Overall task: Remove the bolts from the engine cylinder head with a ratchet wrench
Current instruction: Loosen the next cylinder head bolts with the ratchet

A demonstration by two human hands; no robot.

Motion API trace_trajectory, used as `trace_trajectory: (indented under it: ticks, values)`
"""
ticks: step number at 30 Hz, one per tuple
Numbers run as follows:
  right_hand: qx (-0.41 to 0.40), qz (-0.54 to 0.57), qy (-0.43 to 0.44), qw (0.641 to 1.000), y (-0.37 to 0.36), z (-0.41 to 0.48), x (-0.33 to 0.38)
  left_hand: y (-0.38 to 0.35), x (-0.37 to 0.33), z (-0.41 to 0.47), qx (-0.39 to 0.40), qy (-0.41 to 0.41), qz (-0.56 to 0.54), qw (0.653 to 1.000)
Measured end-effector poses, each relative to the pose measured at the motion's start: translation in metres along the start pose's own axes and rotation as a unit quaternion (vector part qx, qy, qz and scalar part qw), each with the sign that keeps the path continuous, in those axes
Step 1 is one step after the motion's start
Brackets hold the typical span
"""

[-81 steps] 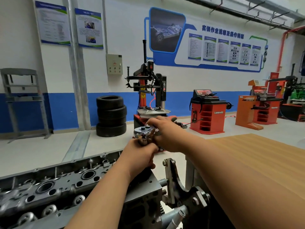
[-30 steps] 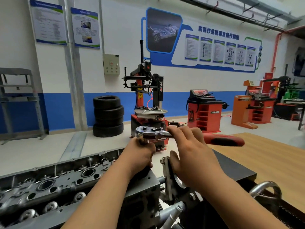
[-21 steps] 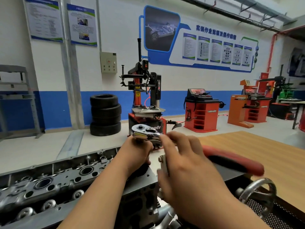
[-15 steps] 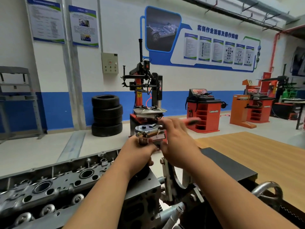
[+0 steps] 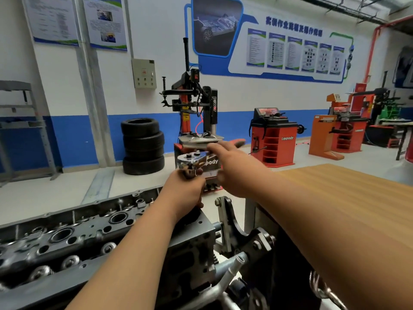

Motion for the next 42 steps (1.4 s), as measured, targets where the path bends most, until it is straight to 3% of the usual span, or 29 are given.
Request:
trace_trajectory:
  ticks: [4,8,10,13,15,18,23,27,34,38,42]
  values:
    - [-0.067,-0.135,-0.038,0.988,0.026,-0.078,0.012,-0.001,-0.007,-0.002,0.005,-0.010,0.058,0.998]
    - [-0.018,-0.162,0.029,0.986,0.017,-0.125,0.047,0.002,-0.007,-0.004,-0.005,0.000,0.088,0.996]
    - [-0.032,-0.153,0.018,0.988,0.022,-0.116,0.040,0.002,-0.004,-0.003,-0.005,0.003,0.083,0.997]
    - [-0.062,-0.119,-0.034,0.990,0.027,-0.069,0.006,0.000,-0.002,-0.001,0.011,-0.008,0.057,0.998]
    - [-0.034,-0.061,-0.041,0.997,0.015,-0.026,-0.014,0.000,0.001,0.002,0.017,-0.012,0.048,0.999]
    - [0.040,0.083,0.001,0.996,-0.015,0.034,-0.010,0.001,0.005,0.005,0.022,-0.010,0.029,0.999]
    - [0.084,0.161,0.085,0.980,-0.047,0.076,0.029,0.004,0.006,0.002,0.008,0.004,0.007,1.000]
    - [0.004,0.216,0.024,0.976,-0.040,0.056,0.008,0.001,0.004,0.002,0.026,0.012,0.015,0.999]
    - [-0.093,0.006,-0.029,0.995,0.011,-0.054,-0.015,0.000,0.000,-0.001,0.023,0.013,0.051,0.998]
    - [-0.028,-0.020,0.007,0.999,0.012,-0.119,0.020,0.001,-0.007,-0.008,0.020,0.009,0.088,0.996]
    - [0.000,-0.007,0.010,1.000,0.011,-0.126,0.035,0.002,-0.006,-0.008,0.027,0.007,0.072,0.997]
Point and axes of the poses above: each hand's wrist, its own z-axis towards the middle knuckle, its own y-axis out of the back of the hand, x = y × z, the point moved 7 cm from there along z, towards the middle knuckle, and after that the axes turned 10 degrees about z, right-handed, at the moved point
